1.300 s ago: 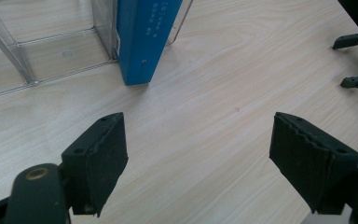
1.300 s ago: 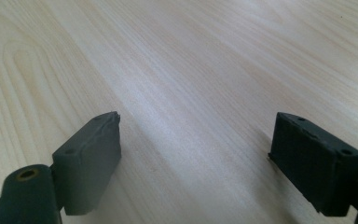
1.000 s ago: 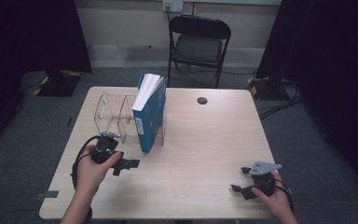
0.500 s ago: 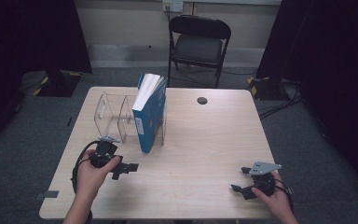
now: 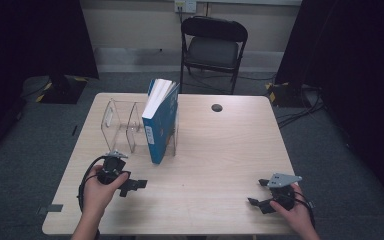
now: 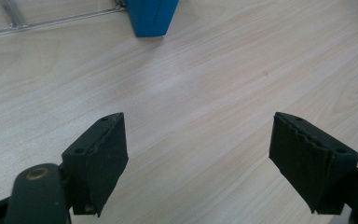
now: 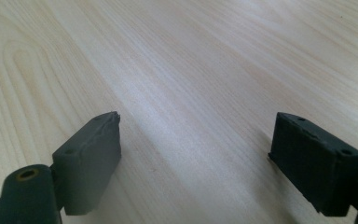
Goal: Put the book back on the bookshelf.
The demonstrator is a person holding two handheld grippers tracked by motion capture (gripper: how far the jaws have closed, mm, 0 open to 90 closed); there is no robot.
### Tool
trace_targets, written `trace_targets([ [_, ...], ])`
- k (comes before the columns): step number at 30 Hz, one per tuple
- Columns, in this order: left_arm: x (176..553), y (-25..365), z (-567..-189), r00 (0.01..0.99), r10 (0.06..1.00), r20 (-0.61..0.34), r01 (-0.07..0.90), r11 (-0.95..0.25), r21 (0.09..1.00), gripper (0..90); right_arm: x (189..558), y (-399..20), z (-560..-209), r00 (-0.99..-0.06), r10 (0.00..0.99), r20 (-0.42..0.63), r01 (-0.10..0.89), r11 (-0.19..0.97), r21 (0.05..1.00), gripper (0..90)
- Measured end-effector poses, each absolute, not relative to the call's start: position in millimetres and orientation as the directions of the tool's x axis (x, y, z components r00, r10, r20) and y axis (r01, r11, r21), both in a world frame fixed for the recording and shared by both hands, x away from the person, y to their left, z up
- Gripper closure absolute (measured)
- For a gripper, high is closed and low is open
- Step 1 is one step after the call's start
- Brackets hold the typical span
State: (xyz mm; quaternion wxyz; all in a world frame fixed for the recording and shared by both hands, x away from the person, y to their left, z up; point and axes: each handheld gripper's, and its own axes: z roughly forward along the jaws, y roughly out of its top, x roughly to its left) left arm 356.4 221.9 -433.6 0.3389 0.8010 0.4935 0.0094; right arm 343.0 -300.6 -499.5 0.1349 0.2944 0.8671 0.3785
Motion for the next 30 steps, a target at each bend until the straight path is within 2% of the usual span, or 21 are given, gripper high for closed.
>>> trace_targets([
  [20,352,227,-468,0.482,0.823,-0.3,0.814,-0.293,0.502,18.8,343,-301,-500,-0.79,0.613,-0.011,0.408,0.54,0.736,15.4],
  [30,350,225,-476,0.505,0.822,-0.263,0.786,-0.313,0.533,17.2,343,-301,-500,-0.79,0.613,-0.011,0.408,0.54,0.736,15.3],
])
